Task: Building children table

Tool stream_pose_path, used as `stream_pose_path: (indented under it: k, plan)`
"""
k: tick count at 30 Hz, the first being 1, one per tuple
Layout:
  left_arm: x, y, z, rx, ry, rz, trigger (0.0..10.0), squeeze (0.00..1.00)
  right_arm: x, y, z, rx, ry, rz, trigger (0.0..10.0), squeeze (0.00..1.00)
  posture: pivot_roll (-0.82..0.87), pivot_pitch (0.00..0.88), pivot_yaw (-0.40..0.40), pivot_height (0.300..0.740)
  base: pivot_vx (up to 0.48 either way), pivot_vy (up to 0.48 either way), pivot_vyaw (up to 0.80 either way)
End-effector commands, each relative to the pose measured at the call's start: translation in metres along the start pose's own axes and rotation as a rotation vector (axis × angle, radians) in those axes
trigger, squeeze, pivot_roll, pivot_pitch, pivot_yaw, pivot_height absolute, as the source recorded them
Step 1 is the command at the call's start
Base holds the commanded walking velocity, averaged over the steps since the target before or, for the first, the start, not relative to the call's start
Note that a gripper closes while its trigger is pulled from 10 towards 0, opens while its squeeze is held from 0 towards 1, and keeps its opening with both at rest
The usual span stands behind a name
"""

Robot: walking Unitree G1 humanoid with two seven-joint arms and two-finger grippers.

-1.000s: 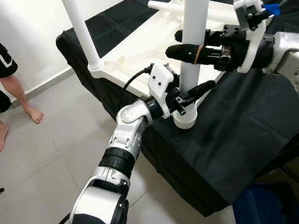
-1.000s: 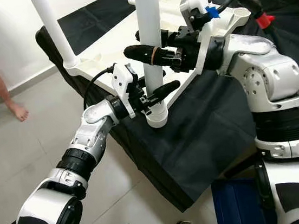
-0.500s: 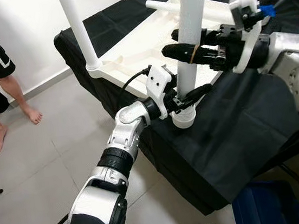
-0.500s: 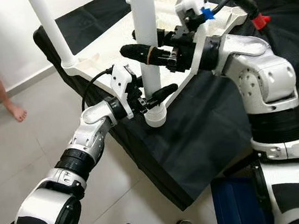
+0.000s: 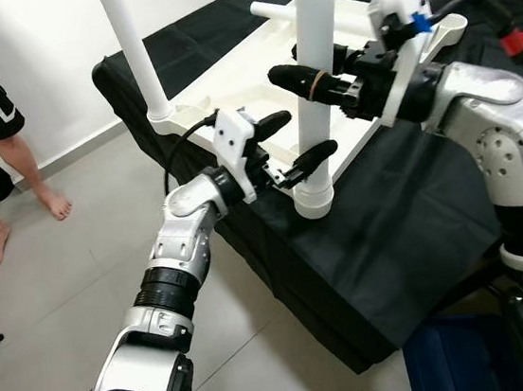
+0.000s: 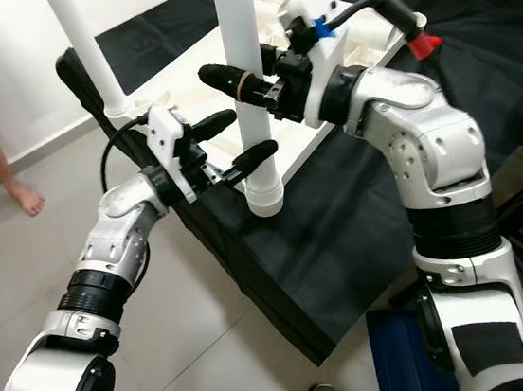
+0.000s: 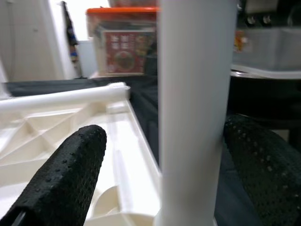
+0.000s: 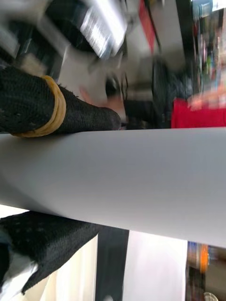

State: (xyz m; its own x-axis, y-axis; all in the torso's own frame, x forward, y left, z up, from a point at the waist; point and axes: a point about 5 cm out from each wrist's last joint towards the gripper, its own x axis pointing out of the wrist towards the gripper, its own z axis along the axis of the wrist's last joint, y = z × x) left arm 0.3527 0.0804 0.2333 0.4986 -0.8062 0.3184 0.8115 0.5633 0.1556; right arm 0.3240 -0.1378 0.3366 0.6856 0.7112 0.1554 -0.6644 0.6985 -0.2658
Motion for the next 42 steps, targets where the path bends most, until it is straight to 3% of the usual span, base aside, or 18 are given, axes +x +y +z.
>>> stream_pose_path:
  k: [1, 2, 3, 4, 8, 14, 18, 24, 30, 42]
  plan:
    - [-0.009, 0.004, 0.003, -0.016, -0.006, 0.017, 10.0, 0.67, -0.003, -0.005, -0.013, -0.015, 0.079, -0.099, 0.0, 0.00, -0.09, 0.191, 0.042, 0.740, 0.000, 0.000, 0.00]
    - [-0.018, 0.000, 0.005, -0.038, -0.012, 0.001, 10.0, 0.45, -0.005, -0.006, -0.016, -0.046, 0.108, -0.173, 0.0, 0.00, -0.09, 0.190, 0.043, 0.740, 0.000, 0.000, 0.00]
    - [-0.018, 0.000, 0.005, -0.038, -0.012, 0.001, 10.0, 0.45, -0.005, -0.006, -0.016, -0.046, 0.108, -0.173, 0.0, 0.00, -0.09, 0.190, 0.043, 0.740, 0.000, 0.000, 0.00]
    - [-0.025, -0.007, 0.005, -0.065, -0.012, -0.028, 10.0, 0.00, -0.006, -0.003, -0.020, -0.039, 0.119, -0.217, 0.0, 0.00, -0.09, 0.189, 0.044, 0.740, 0.000, 0.000, 0.00]
    - [-0.050, -0.033, -0.003, -0.157, 0.025, -0.090, 10.0, 0.00, -0.010, 0.006, -0.035, -0.136, 0.226, -0.373, 0.0, 0.00, -0.10, 0.184, 0.044, 0.740, 0.000, 0.000, 0.00]
    - [-0.065, -0.041, -0.006, -0.195, 0.054, -0.044, 10.0, 0.00, -0.017, 0.016, -0.050, -0.162, 0.317, -0.503, 0.0, 0.00, -0.09, 0.178, 0.033, 0.740, 0.000, 0.000, 0.00]
    - [-0.067, -0.045, -0.007, -0.211, 0.061, -0.035, 10.0, 0.00, -0.020, 0.019, -0.056, -0.143, 0.357, -0.551, 0.0, 0.00, -0.09, 0.176, 0.029, 0.740, 0.000, 0.000, 0.00]
    - [-0.069, -0.066, -0.011, -0.263, 0.075, -0.018, 10.0, 0.00, -0.030, 0.026, -0.070, -0.018, 0.411, -0.747, 0.0, 0.00, -0.10, 0.170, 0.019, 0.740, 0.000, 0.000, 0.00]
    - [-0.066, -0.070, -0.013, -0.274, 0.077, -0.008, 10.0, 0.00, -0.032, 0.022, -0.072, 0.038, 0.448, -0.835, 0.0, 0.00, -0.10, 0.166, 0.008, 0.740, 0.000, 0.000, 0.00]
    - [-0.058, -0.074, -0.014, -0.263, 0.080, 0.016, 10.0, 0.00, -0.028, 0.025, -0.073, 0.040, 0.480, -0.824, 0.0, 0.00, -0.10, 0.172, 0.008, 0.740, 0.000, 0.000, 0.00]
